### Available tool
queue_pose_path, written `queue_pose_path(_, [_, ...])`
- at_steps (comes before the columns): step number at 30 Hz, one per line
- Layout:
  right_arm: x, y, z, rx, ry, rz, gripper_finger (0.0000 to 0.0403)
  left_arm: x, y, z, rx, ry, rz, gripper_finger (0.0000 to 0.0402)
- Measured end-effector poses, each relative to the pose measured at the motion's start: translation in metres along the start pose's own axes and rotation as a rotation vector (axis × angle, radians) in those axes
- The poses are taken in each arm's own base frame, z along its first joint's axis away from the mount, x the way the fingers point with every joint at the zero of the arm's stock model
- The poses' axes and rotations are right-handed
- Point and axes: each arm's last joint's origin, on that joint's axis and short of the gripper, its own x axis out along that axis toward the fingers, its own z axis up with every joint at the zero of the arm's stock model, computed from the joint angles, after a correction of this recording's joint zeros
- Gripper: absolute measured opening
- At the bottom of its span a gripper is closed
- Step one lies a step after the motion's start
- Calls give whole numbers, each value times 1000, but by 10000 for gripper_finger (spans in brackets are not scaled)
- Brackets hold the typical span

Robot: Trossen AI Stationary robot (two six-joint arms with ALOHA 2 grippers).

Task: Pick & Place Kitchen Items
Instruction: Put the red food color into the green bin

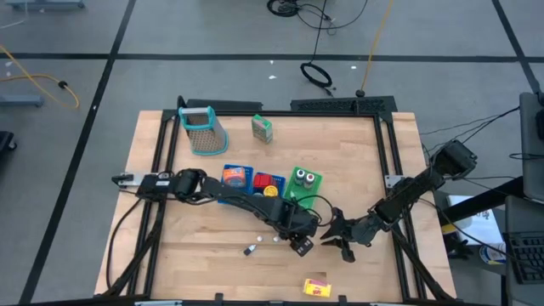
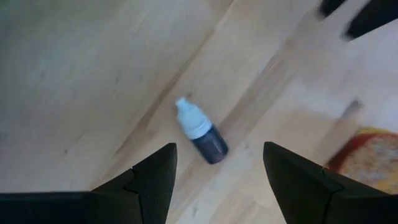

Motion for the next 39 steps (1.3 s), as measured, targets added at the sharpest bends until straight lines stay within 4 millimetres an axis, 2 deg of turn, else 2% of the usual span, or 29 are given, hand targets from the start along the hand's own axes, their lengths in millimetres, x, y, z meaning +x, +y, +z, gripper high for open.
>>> queue_pose_path(9, [0,0,1,-2,-5,3,75,27,8,-1,-21,45,37,241])
queue_pose_path(26, [0,0,0,-1,-2,0,75,33,11,3,-40,23,59,241])
queue_pose_path(29, [0,0,0,-1,-2,-1,75,39,12,2,-40,25,69,239])
queue_pose_path(33, [0,0,0,-1,-2,-1,75,44,14,1,-41,24,86,209])
queue_pose_path(39, [0,0,0,0,-2,-2,75,46,16,0,-3,29,107,115])
